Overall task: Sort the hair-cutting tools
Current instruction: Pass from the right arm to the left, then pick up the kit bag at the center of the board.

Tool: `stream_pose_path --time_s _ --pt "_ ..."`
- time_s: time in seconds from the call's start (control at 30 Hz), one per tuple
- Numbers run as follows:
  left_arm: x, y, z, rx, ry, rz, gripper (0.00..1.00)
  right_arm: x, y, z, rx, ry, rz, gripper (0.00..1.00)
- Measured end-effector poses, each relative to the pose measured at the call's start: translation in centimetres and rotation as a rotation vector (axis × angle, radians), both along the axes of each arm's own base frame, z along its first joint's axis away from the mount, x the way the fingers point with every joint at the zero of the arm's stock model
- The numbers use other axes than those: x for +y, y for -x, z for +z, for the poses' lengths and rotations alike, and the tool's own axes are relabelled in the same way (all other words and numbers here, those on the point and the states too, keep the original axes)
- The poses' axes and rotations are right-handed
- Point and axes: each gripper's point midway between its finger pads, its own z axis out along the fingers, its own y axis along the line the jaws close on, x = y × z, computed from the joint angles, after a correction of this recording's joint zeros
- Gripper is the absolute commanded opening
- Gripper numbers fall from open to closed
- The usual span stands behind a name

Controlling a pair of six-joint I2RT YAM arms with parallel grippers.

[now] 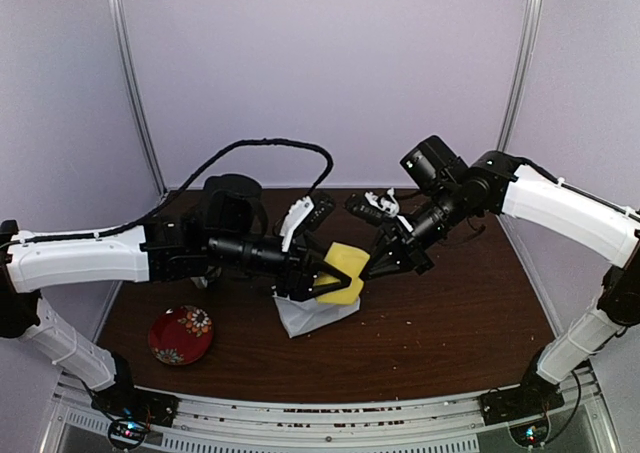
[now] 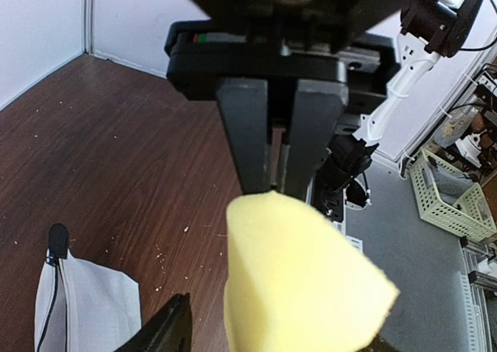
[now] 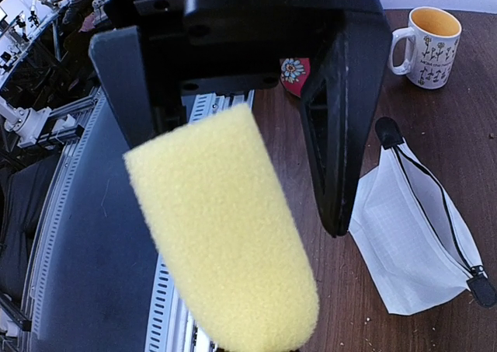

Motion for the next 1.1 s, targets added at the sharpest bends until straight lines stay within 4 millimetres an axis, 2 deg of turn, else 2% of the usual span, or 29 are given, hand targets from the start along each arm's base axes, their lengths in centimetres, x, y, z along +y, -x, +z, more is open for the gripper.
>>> stream_pose_path --time_s 0.13,0.23,0.43,0.47,0.5,0.53,0.57,0.6,0.73,0.8,0.9,0.97,1.03,1.1 --pt "-0.4 -0.5 -1.2 0.02 -0.027 0.021 0.54 0.0 -0.1 0.0 -0.002 0.001 -0.004 0.0" --pt "-0.6 -0.6 -1.5 0.031 -0.029 0.023 0.46 0.0 -0.2 0.0 -0.005 0.003 -0.007 0.0" --pt "-1.1 -0.7 -1.4 0.045 -0.021 0.019 0.17 0.0 -0.3 0.0 -0.009 0.002 -0.009 0.01" --pt "-1.1 -0.7 -1.4 0.048 -0.021 0.018 0.11 0.0 -0.3 -0.1 -0.007 0.004 -0.012 0.11" --pt "-1.2 -0.7 -1.5 0.047 -0.022 0.015 0.07 0.0 -0.3 -0.1 -0.007 0.005 -0.013 0.26" --pt "-1.2 -0.7 -1.5 0.048 -0.022 0.014 0.03 0.0 -0.4 -0.1 -0.006 0.007 -0.017 0.46" --pt "-1.3 -0.7 -1.5 0.05 -0.023 0.015 0.01 0.0 -0.4 -0.1 -0.005 0.01 -0.02 0.9" --pt "-1.3 -0.8 -1.4 0.048 -0.023 0.016 0.0 -0.1 -0.5 -0.2 -0.006 0.015 -0.025 0.99" --pt "-0.9 -1.6 -1.7 0.046 -0.034 0.044 0.0 -0.3 -1.7 -0.3 -0.053 0.04 -0.071 1.0" --pt "-0.4 -2.4 -1.7 0.035 -0.043 0.079 0.0 -0.6 -3.3 -0.1 -0.093 0.044 -0.13 1.0" --pt "1.0 -3.9 -1.7 0.009 -0.076 0.156 0.0 -1.5 -7.6 0.4 -0.149 0.042 -0.291 1.0" --pt "1.9 -4.7 -1.4 -0.015 -0.092 0.21 0.0 -2.1 -10.3 -0.1 -0.144 0.063 -0.382 0.91" --pt "2.7 -5.1 -1.3 -0.031 -0.103 0.25 0.0 -1.7 -13.4 -1.4 -0.092 0.11 -0.454 0.84" --pt "3.3 -5.3 -1.4 -0.039 -0.113 0.279 0.0 -1.4 -16.6 -3.5 -0.034 0.148 -0.513 0.81"
